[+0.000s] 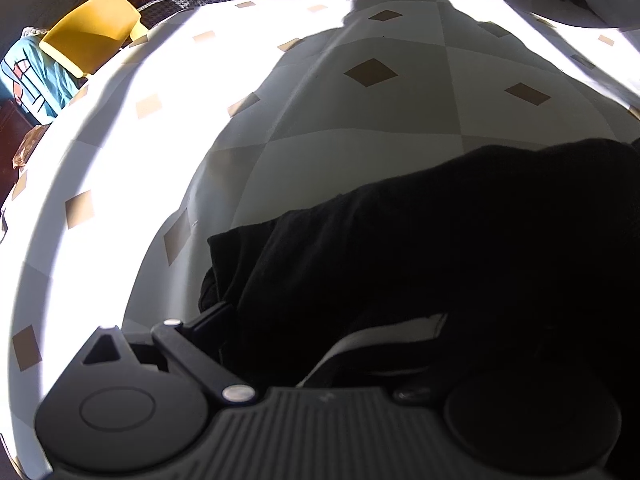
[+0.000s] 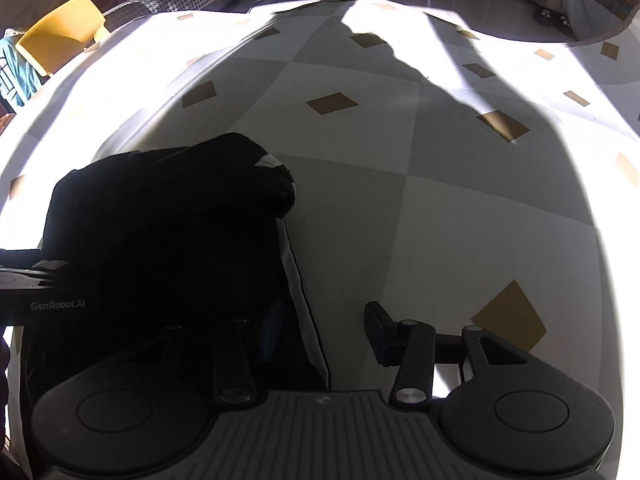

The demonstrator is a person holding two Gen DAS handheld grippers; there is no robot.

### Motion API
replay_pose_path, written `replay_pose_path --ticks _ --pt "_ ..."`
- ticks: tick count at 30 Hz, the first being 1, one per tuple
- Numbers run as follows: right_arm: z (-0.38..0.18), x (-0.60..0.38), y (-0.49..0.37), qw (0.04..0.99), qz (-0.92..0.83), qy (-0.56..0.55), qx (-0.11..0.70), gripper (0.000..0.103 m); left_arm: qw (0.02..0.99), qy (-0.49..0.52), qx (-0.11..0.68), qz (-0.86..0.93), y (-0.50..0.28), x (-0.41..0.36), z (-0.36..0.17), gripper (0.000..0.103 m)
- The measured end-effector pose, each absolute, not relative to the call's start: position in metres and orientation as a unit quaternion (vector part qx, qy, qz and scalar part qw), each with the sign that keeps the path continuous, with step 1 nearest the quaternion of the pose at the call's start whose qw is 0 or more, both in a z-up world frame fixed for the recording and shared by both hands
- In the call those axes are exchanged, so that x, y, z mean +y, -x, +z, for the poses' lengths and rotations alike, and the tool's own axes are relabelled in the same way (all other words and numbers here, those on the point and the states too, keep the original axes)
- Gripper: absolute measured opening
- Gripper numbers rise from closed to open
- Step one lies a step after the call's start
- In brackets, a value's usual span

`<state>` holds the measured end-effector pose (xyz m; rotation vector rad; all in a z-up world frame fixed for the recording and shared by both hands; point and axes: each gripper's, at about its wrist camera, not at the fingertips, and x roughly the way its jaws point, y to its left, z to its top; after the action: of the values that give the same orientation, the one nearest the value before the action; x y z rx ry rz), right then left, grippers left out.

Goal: Fold clothes

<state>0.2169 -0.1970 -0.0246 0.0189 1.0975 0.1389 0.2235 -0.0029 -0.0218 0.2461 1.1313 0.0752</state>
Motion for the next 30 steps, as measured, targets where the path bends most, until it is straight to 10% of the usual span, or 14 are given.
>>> replay_pose_path --ticks 30 --pt "-0.017 -0.197 -0.13 0.826 0.143 0.072 0.54 0.045 0.824 -0.153 0.546 0.008 -0.154 -0.011 -0.016 0.102"
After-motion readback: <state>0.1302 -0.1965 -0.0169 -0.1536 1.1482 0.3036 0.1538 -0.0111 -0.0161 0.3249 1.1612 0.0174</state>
